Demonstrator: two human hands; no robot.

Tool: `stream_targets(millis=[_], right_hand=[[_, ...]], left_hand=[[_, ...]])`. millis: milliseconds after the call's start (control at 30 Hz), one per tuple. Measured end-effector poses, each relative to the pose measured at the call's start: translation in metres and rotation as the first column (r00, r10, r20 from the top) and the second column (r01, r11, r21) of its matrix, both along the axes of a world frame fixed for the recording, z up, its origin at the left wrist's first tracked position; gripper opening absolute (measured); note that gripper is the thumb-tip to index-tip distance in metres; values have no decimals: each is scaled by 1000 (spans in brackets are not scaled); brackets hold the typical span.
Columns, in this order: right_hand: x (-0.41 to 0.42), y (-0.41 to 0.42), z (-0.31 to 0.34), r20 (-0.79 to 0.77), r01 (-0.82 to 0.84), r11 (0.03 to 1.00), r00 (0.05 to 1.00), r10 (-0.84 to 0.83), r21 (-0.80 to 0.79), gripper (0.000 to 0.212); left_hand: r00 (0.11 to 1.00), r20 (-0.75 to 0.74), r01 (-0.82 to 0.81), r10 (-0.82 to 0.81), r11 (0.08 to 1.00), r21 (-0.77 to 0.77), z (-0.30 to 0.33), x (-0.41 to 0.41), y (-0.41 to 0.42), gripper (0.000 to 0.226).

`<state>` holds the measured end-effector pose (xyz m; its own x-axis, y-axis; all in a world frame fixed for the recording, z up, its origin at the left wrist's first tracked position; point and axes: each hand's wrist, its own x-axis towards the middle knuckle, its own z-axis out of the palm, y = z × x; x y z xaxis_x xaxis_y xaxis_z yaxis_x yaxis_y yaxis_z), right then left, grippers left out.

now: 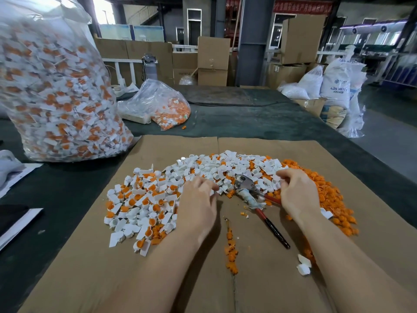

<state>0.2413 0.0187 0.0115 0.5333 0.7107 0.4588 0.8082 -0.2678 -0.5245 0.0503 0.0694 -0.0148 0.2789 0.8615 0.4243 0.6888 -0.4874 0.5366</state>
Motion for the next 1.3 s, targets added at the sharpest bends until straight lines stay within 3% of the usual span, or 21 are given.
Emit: stream_targets(millis=[167, 267, 433, 500, 600, 667, 833, 1000, 1133, 1233, 1300], right_hand=[[16, 5, -1, 152, 107, 971, 986, -76, -215, 46], [23, 4, -2, 242, 140, 936, 968, -61, -323, 40], [23, 2, 0, 259, 150, 932, 964, -63, -331, 25], [19, -1, 1, 250, 136, 961, 965, -73, -241, 19], [9, -5, 6, 214, 48, 999, 976, -44, -16, 12], [-2, -6, 11, 176, -54, 998, 983, 46, 38, 11], [-43, -13, 15, 28, -450, 886, 890, 455, -109, 11], [-61, -14, 13, -26, -548, 830, 836, 548, -110, 11], [-45, -13, 13, -11, -414, 903, 909, 416, -114, 16], [-20, -15, 15, 88, -109, 986, 989, 121, -124, 20], [-1, -20, 15, 150, 98, 974, 986, -68, -205, 24]], left_hand=[[998, 31, 48, -46, 998, -44, -11, 10, -9, 29], [998, 33, 56, -55, 998, -36, -12, 7, -8, 27], [996, 47, 72, -70, 997, -38, -12, 3, -6, 26], [996, 51, 82, -80, 996, -39, -11, 3, -6, 25], [991, 93, 102, -97, 994, -51, -9, 2, -7, 23], [986, 119, 128, -120, 990, -64, -7, 2, -8, 21], [940, 227, 277, -255, 958, -69, -1, 1, -17, 26], [929, 283, 304, -240, 929, -210, -1, -2, -18, 28], [936, 286, 285, -206, 920, -270, -1, -2, -15, 24], [945, 252, 282, -207, 906, -315, -1, -1, -13, 20], [949, 241, 277, -203, 903, -329, -2, -1, -12, 17]])
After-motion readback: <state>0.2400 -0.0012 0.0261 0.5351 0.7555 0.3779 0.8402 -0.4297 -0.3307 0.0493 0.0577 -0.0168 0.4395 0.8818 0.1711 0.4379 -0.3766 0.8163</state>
